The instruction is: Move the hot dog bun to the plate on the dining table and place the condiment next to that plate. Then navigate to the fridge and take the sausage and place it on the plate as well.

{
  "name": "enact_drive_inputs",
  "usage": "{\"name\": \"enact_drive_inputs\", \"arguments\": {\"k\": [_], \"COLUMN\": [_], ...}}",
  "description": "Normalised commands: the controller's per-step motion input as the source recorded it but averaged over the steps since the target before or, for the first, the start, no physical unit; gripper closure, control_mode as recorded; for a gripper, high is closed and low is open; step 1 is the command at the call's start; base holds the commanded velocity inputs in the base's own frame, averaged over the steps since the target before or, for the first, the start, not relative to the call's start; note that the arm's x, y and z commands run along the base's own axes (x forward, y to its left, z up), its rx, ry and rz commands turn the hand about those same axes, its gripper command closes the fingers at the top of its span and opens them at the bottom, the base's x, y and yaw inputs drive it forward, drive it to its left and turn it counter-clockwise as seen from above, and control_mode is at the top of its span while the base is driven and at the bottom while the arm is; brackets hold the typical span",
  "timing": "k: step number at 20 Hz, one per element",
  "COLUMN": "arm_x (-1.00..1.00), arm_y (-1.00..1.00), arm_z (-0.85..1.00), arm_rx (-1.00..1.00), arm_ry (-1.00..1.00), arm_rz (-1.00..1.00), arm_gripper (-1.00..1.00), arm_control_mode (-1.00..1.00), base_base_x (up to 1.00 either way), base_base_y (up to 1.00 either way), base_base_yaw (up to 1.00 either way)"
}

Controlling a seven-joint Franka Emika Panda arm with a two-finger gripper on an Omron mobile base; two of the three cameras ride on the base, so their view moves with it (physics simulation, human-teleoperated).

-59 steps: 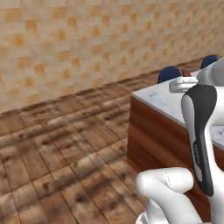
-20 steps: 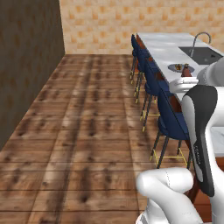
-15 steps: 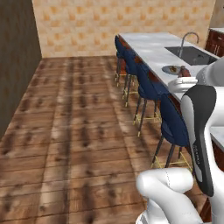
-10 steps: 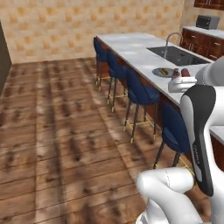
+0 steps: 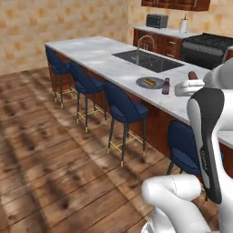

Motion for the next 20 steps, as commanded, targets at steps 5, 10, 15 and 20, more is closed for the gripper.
{"name": "enact_drive_inputs", "arguments": {"k": [5, 10, 15, 20], "arm_x": [0.00, 0.00, 0.00, 0.00], "arm_y": [0.00, 0.00, 0.00, 0.00], "arm_z": [0.00, 0.00, 0.00, 0.00], "arm_rx": [0.00, 0.00, 0.00, 0.00], "arm_ry": [0.00, 0.00, 0.00, 0.00], "arm_rz": [0.00, 0.00, 0.00, 0.00], "arm_gripper": [1.00, 1.00, 1.00, 1.00], "arm_control_mode": [1.00, 1.00, 1.00, 1.00], "base_base_x": [0.89, 0.84, 0.85, 0.91], "base_base_y": [0.86, 0.94, 0.95, 0.90], "base_base_yaw": [-0.49, -0.45, -0.44, -0.45]}}
